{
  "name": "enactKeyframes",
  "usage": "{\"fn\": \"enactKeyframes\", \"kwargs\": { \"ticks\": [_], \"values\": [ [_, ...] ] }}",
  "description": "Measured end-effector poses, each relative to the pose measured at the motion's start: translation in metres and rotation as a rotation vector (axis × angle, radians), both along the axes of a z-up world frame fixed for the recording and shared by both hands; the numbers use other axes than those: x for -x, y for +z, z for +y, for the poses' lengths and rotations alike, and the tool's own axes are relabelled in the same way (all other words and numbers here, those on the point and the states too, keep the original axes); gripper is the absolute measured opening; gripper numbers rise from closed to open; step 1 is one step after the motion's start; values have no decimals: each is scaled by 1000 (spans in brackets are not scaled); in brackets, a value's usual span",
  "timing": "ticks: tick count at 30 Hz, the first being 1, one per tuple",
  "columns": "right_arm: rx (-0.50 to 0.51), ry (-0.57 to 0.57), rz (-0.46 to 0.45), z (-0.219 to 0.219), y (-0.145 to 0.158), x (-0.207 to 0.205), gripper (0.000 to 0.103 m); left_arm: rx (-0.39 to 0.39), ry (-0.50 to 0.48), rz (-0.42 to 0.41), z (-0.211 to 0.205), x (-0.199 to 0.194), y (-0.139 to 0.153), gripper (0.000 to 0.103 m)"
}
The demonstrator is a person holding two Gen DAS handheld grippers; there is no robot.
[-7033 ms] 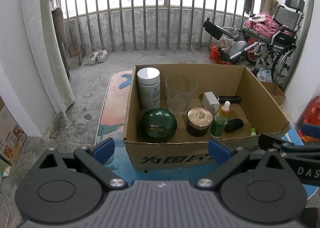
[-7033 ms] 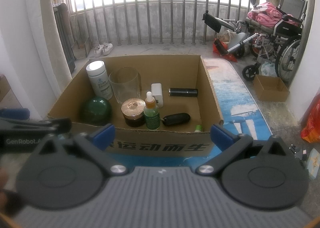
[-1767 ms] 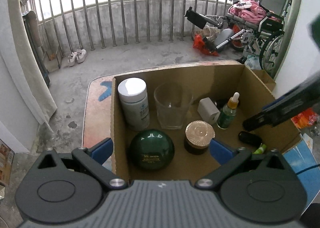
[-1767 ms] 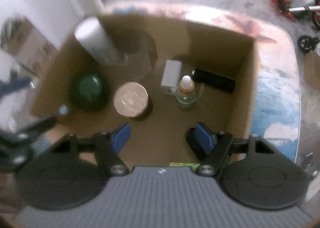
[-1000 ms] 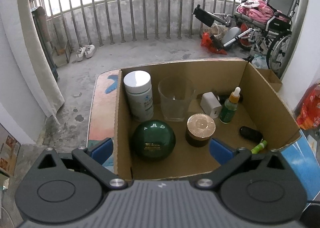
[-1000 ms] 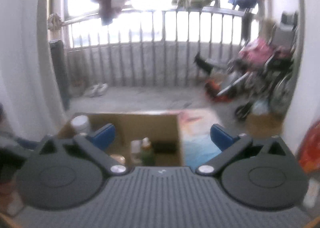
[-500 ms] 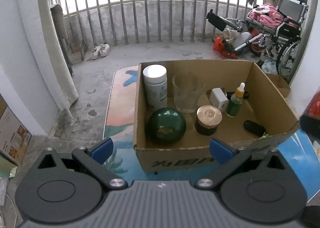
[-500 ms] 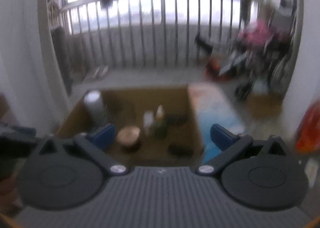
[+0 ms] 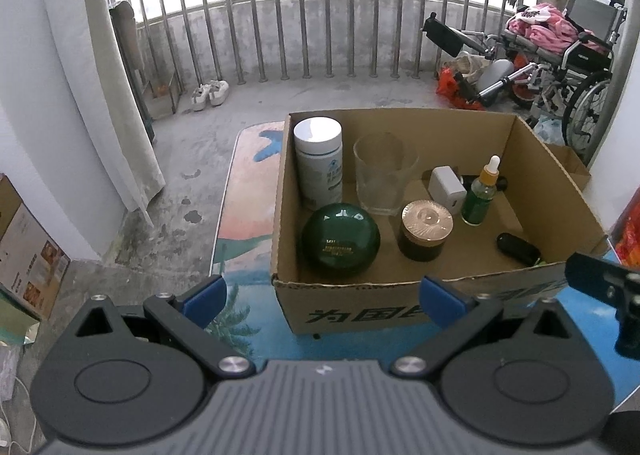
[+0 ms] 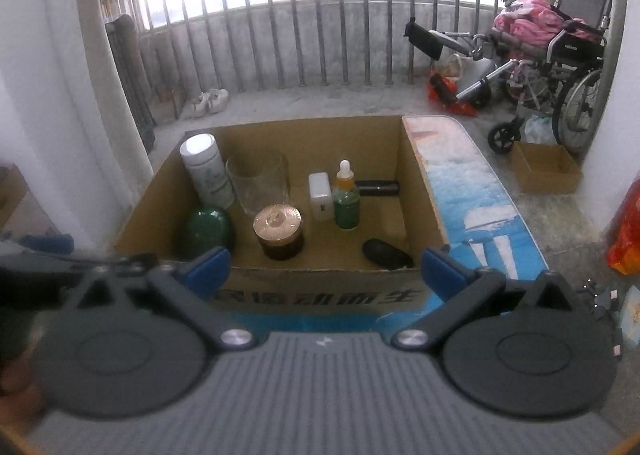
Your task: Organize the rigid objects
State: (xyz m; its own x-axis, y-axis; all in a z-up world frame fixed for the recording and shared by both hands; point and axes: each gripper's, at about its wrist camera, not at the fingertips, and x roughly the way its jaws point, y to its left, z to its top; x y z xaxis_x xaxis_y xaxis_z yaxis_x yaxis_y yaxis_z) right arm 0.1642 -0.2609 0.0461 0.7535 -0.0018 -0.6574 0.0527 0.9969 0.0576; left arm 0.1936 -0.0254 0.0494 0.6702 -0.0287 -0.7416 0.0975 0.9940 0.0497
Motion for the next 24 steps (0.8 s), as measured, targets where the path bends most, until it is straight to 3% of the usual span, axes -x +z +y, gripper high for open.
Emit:
{"fn": "enactKeyframes", "kwargs": {
  "ticks": [24],
  "values": [
    [18, 3, 34, 1, -12, -10, 102, 2, -6, 1, 0, -1, 0, 103]
  ]
}}
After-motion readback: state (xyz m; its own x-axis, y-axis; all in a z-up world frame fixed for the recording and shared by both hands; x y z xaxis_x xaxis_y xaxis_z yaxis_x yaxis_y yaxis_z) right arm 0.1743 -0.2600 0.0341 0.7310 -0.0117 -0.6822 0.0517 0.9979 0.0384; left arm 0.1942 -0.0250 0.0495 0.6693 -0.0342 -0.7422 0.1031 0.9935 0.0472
